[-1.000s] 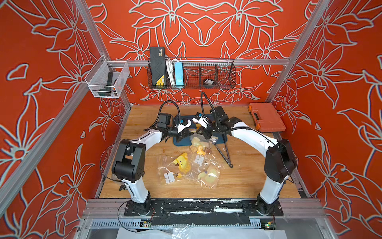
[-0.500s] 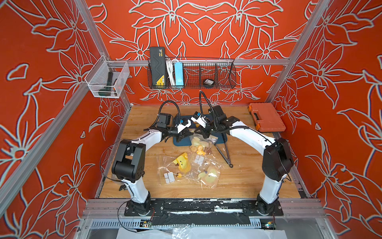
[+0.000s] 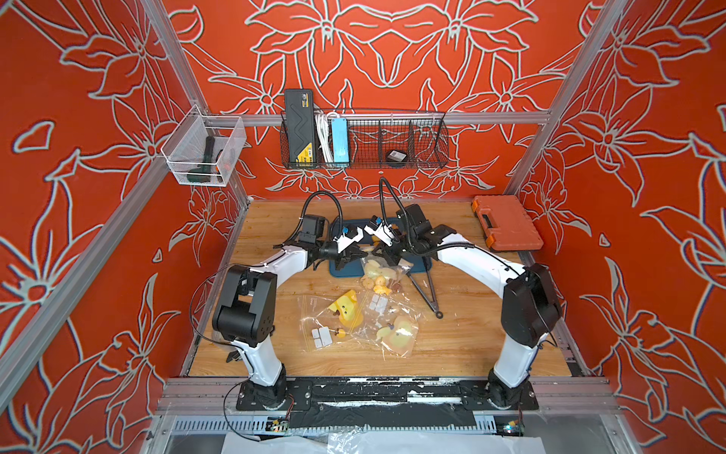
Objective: Put the cookies into a resealable bag to prevent moisture
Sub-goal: Close the ziploc bag at the center of the board.
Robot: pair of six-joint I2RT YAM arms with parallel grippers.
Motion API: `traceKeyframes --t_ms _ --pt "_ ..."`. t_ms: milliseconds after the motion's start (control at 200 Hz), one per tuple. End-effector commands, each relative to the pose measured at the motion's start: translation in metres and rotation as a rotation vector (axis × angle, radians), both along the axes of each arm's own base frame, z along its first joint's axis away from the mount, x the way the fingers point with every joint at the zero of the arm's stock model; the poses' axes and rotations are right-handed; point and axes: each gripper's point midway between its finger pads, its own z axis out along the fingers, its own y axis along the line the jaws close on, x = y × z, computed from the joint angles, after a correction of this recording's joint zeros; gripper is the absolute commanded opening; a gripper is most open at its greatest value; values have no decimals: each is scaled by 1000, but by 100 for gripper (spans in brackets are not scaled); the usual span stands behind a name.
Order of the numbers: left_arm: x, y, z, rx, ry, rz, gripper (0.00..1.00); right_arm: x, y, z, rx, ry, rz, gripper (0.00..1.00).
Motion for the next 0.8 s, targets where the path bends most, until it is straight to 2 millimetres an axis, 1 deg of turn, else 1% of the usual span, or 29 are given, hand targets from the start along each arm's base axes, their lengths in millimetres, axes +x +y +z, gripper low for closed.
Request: traceKeyframes --t_ms 0,10,20,40,50,55,70,75,150,160,185,210,230,245,290,395,475,586,631,656,691,701,706,731,736,796 --pt "-1 -2 14 -16 -37 -25 0 1 -18 11 -33 -59 -33 25" --pt "-1 -2 14 -17 -37 -27 0 2 -19 12 -33 -66 -38 32" --pt "-1 -2 14 -17 -37 -27 0 2 -20 12 -33 -72 -42 35" --pt "-1 -2 14 -17 -36 -27 0 2 -22 11 -31 -82 -54 35" --pt "-2 -2 14 -18 -36 -28 0 2 -22 11 -29 -85 -57 28" --pt "-2 -2 13 -18 -35 -28 0 2 -23 11 -28 -87 -59 23" --pt "-1 -2 13 -17 -36 -28 0 1 -24 11 -27 -90 -58 1" --pt "-1 -2 14 -17 -37 -27 0 1 -24 11 -27 -89 -59 0" --pt "-2 -2 14 -17 -37 -27 0 -3 -28 9 -40 -63 -56 0" --pt "-2 -2 14 -17 -37 -27 0 -3 -30 9 -44 -62 -62 4" --pt "-2 -2 13 -17 -35 -27 0 -2 -31 9 -49 -68 -70 29" --pt "-2 -2 14 -18 -37 -29 0 -1 -33 9 -49 -79 -79 49" --pt "-1 -2 14 -17 -37 -27 0 -1 -34 8 -46 -87 -85 69" --pt "-1 -2 13 -17 -36 -27 0 -1 -35 9 -46 -95 -89 76" --pt "-2 -2 13 -17 -35 -28 0 -1 -39 8 -49 -106 -103 78" --pt "-2 -2 14 -16 -37 -26 0 -6 -48 6 -66 -96 -108 76" --pt "-2 -2 13 -16 -36 -26 0 -9 -59 2 -91 -94 -127 75" --pt "-2 -2 14 -17 -38 -27 0 -12 -73 -2 -118 -100 -155 70" --pt "-2 -2 14 -18 -38 -28 0 -14 -79 -2 -120 -99 -164 63" --pt "-2 -2 14 -18 -38 -28 0 -15 -81 -2 -123 -100 -166 58" --pt "-2 -2 14 -17 -37 -27 0 -15 -85 -2 -131 -98 -172 46" --pt "-2 -2 14 -18 -38 -28 0 -15 -86 -3 -134 -97 -174 37" --pt "-2 -2 14 -18 -38 -28 0 -15 -87 -3 -137 -96 -175 35" --pt "-2 -2 14 -19 -39 -29 0 -15 -90 -4 -143 -94 -180 4" --pt "-2 -2 14 -19 -39 -29 0 -16 -90 -4 -145 -94 -180 0" --pt "-2 -2 14 -19 -38 -28 0 -18 -93 -4 -149 -86 -179 0"
